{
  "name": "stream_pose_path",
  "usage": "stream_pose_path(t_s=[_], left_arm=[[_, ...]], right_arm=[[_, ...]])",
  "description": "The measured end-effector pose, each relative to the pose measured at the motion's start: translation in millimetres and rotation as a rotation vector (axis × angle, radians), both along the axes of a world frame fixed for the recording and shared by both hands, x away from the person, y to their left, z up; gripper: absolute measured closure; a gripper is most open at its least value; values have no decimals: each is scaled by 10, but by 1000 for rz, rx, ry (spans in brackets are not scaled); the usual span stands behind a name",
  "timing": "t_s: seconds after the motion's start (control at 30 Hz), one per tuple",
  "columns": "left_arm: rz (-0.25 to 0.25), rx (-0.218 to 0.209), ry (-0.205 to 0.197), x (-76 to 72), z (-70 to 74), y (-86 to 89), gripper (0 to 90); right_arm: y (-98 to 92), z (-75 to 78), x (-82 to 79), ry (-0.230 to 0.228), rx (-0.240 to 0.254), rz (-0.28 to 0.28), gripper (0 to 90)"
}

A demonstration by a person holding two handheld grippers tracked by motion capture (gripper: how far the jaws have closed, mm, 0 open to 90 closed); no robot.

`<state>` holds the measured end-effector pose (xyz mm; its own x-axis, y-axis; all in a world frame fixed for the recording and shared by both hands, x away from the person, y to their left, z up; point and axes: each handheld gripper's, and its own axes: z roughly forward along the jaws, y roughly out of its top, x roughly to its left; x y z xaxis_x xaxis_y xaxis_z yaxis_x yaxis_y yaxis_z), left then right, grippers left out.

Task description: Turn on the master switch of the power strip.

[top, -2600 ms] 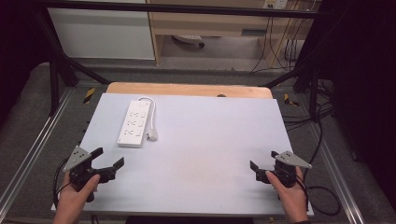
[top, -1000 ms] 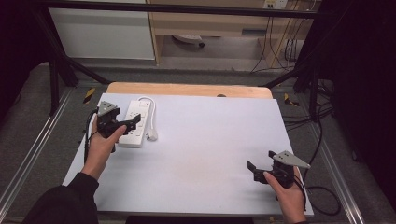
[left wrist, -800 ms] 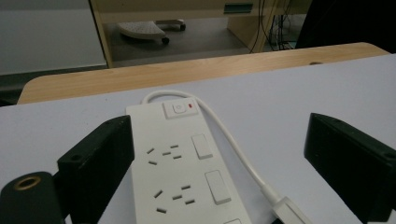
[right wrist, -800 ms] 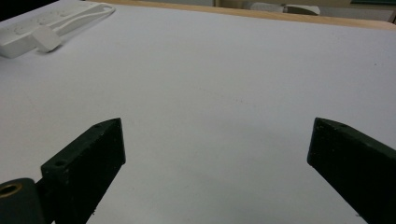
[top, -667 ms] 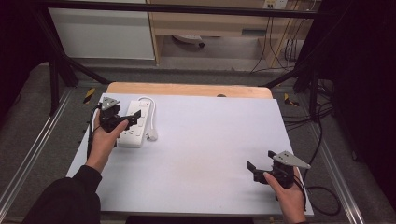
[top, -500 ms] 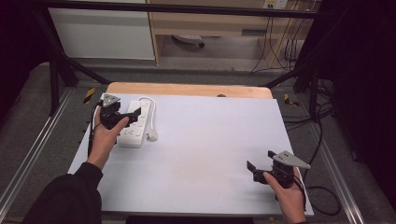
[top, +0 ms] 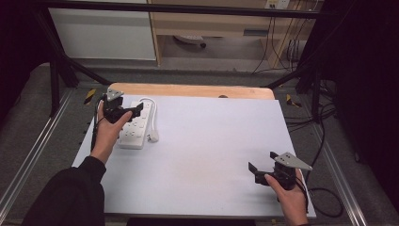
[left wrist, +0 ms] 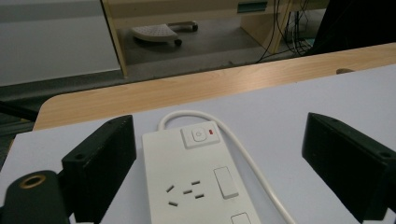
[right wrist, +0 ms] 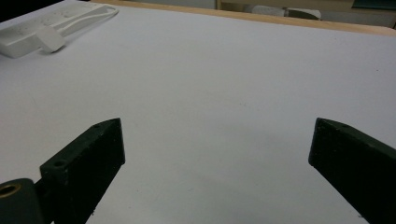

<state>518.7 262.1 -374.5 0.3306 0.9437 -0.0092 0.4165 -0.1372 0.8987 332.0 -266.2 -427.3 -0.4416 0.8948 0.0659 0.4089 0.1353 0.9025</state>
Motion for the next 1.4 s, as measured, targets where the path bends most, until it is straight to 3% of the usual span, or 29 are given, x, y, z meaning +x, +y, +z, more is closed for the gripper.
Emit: stream_pose_path(t_s=[0.27, 0.4, 1.4], left_arm=[[12, 29, 8, 109, -17, -20, 98], [33, 12, 0, 171, -28, 1, 108], [50, 41, 33, 383, -128, -18, 110]], right_arm=[[-3, 4, -5, -2, 2, 0, 43], [17, 8, -13, -2, 3, 4, 43], [26, 19, -41, -1, -1, 4, 41]])
